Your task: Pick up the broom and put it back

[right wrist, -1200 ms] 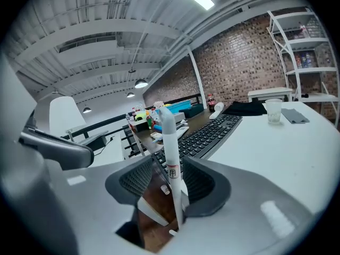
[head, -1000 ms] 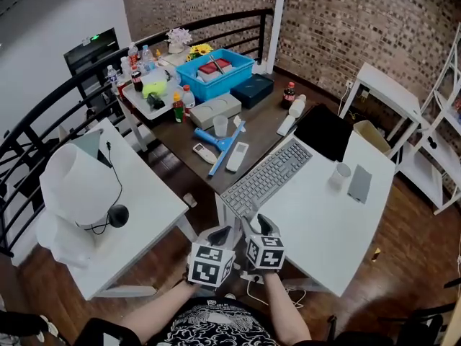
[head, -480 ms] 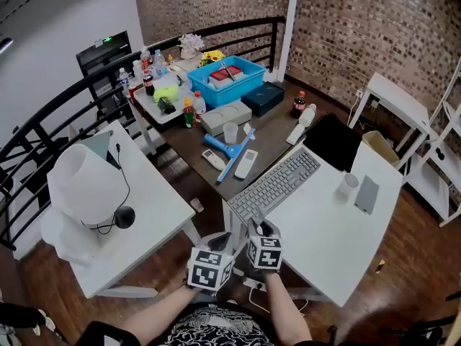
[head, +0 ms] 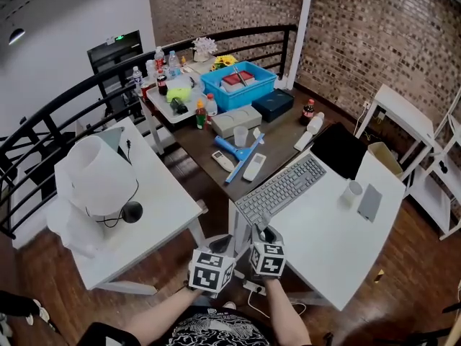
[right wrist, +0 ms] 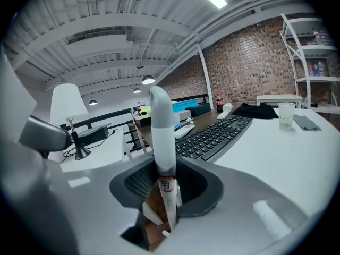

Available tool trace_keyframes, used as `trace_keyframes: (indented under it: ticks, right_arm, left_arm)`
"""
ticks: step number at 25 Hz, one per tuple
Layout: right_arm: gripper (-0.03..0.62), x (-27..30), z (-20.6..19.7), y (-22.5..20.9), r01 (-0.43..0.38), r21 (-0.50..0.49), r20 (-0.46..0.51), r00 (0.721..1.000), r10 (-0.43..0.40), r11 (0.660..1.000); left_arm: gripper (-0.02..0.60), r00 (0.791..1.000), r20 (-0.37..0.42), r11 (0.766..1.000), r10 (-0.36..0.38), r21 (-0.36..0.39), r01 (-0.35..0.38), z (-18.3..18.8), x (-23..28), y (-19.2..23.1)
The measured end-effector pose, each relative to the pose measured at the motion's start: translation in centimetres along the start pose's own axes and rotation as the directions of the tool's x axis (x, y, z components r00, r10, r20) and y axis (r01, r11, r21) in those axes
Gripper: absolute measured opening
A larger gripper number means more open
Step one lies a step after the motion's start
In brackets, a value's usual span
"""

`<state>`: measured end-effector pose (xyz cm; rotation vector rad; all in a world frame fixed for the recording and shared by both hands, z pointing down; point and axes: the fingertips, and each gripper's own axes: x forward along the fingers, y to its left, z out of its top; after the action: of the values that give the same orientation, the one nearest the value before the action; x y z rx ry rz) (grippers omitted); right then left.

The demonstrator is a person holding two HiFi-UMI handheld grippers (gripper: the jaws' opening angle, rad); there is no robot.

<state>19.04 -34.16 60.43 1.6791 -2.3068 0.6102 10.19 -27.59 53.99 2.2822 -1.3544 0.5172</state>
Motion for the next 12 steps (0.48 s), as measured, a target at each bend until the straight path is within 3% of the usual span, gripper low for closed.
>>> trace_keyframes:
  ticks: [12]
  right_arm:
    - [0.100,-3.5,-0.3,5.4,0.022,-0.053,0.024,0.999,-0.021,0.998]
  left_arm:
    - [0.006,0.999,0.031,1.000,-0.025,0.005,0.025,-0.5,-4.6,1.9]
